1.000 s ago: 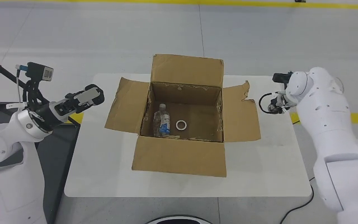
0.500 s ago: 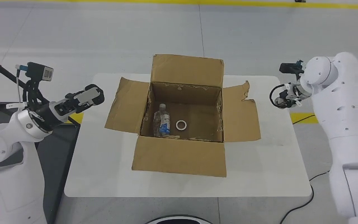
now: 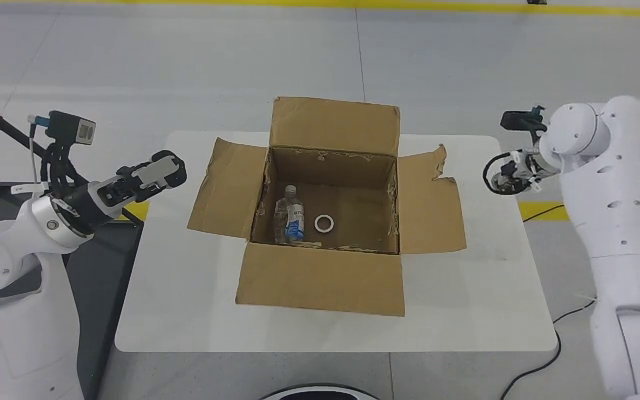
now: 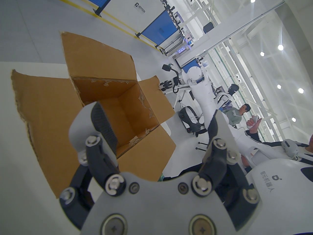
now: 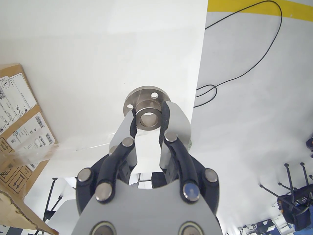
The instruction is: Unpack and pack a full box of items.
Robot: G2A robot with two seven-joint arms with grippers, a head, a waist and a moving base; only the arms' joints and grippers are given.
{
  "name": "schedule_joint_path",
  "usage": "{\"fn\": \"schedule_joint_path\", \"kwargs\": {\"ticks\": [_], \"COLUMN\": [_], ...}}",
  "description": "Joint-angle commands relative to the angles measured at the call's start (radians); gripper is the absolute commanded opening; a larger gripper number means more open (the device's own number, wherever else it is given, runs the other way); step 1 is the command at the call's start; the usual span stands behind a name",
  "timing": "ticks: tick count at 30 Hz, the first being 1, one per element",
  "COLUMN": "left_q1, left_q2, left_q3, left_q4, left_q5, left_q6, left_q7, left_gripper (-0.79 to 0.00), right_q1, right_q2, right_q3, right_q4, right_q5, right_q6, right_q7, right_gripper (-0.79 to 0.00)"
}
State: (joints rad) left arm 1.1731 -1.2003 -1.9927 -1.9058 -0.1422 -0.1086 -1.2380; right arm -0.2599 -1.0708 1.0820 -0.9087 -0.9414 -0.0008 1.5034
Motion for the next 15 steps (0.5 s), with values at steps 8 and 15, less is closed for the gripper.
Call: {"fn": "schedule_joint_path", "kwargs": {"ticks": [8, 15], "left_q1": [0.000, 0.000], "left_q2": [0.000, 0.000], "left_q3": [0.000, 0.000], "left_q4": [0.000, 0.000], "left_q5": [0.000, 0.000], "left_q6": [0.000, 0.000], "left_q7": [0.000, 0.000], "left_gripper": [0.000, 0.000], "right_q1": [-0.005, 0.003], "right_q2": [0.032, 0.071], "right_q3": [0.036, 0.022], "right_q4": [-0.191, -0.307], "right_q5": [0.018, 0.104], "right_q6": [-0.040, -0.060], "right_q7": [0.033, 0.033], "right_gripper": [-0.785, -0.785]}}
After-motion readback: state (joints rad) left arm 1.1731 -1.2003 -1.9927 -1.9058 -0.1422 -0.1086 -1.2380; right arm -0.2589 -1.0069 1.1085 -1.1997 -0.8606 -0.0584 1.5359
